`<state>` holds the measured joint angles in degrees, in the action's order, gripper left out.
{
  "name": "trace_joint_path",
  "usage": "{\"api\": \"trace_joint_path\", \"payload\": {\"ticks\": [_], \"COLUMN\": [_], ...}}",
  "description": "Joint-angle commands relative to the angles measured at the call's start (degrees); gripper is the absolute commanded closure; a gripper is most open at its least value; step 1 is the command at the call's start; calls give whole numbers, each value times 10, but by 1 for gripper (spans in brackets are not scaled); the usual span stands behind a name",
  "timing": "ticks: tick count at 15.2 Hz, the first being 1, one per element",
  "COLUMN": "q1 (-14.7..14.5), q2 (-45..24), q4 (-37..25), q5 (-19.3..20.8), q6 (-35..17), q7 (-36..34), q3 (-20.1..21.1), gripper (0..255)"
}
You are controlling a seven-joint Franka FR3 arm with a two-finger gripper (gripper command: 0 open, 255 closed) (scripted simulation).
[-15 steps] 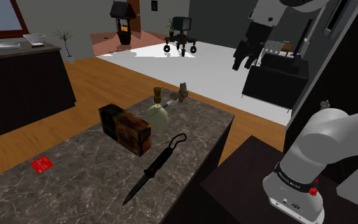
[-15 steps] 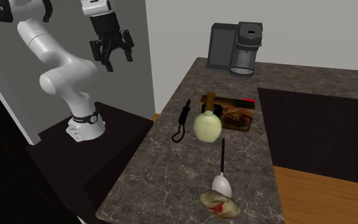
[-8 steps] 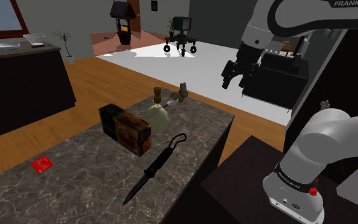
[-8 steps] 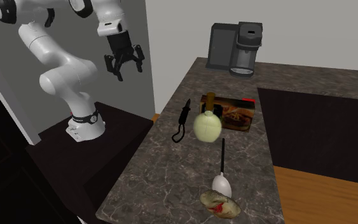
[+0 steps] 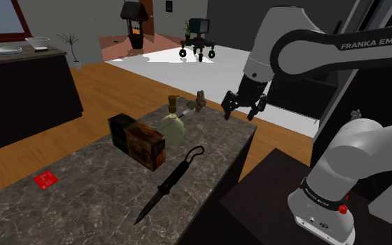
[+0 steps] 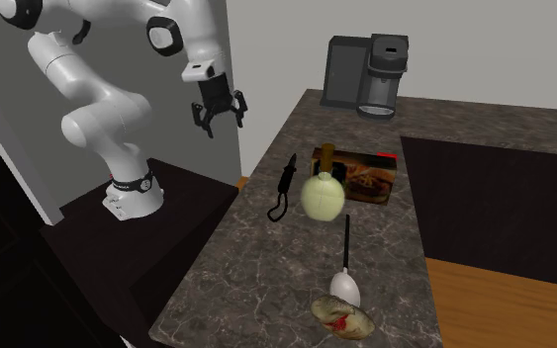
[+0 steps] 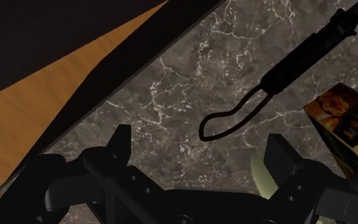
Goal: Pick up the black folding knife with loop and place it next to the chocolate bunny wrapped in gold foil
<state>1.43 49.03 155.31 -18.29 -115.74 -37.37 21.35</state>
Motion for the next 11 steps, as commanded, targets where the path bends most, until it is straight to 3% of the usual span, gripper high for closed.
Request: {"api": "trace_joint_path", "payload": {"ticks": [1,6,11], "q1": [3,27,96], "q2": [-24,-109,-225], "q4": [9,1,-36], "q5": [-22,-60,-51], "q6": [-36,-125,-217], "q7": [-54,-189,-339], "q3": [39,145,269], "gripper": [0,0,0]}}
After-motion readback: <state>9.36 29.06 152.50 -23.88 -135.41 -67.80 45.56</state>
